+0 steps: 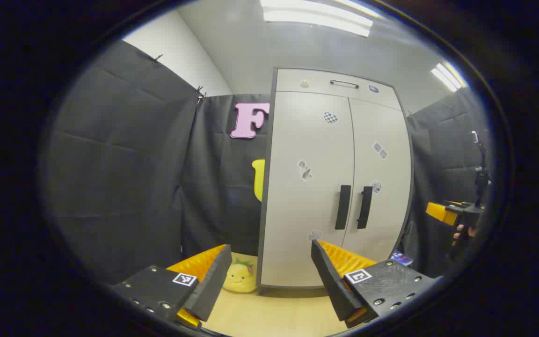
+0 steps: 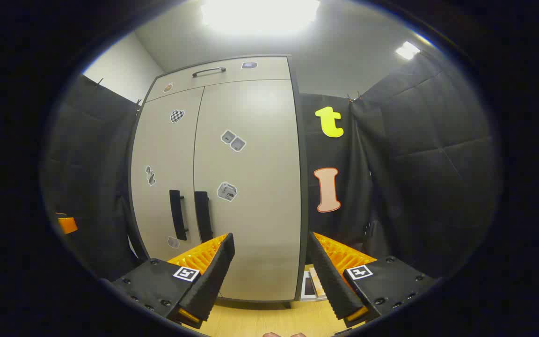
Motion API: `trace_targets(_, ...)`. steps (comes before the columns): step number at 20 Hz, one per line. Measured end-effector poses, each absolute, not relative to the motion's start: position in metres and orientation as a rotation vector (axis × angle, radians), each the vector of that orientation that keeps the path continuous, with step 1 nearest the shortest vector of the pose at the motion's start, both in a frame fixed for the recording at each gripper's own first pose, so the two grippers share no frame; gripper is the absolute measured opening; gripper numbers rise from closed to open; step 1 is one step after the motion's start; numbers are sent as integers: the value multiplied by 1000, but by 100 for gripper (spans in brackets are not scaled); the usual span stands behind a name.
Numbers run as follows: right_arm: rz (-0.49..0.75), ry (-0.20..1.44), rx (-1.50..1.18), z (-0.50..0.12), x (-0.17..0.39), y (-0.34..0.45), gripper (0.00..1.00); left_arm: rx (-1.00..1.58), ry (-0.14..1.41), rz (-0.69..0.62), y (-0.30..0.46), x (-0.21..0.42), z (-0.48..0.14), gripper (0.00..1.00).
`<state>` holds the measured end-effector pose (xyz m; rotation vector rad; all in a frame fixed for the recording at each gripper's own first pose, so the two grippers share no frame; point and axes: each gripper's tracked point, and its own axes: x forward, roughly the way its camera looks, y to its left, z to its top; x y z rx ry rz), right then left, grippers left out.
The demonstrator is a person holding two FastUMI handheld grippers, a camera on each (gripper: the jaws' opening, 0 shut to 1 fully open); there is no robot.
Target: Open the right door of the double-door shoe cabinet with the right hand, and open the left door with the left hand.
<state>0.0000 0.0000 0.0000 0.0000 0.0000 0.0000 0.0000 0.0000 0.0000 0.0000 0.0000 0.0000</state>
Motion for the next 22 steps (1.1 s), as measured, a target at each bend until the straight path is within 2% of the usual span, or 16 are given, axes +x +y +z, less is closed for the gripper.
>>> trace_targets(1, 11, 9, 0, -3, -1, 2, 98, 6, 3, 4, 2, -5, -1, 96)
trace_targets(2, 21, 19, -1, -5, -2, 4, 93, 13, 6, 7, 3, -9, -3, 96)
trace_targets(3, 29, 32, -4, -8, -4, 6, 98, 18, 8, 9, 3, -12, -3, 96)
trace_targets(12, 74, 80, -1, -20, -11, 24, 98, -7, 48, 17, 7, -29, -25, 100)
trace_targets(22, 101, 56, 20, -3, -3, 45, 98, 25, 75, 49, 23, -36, -53, 98)
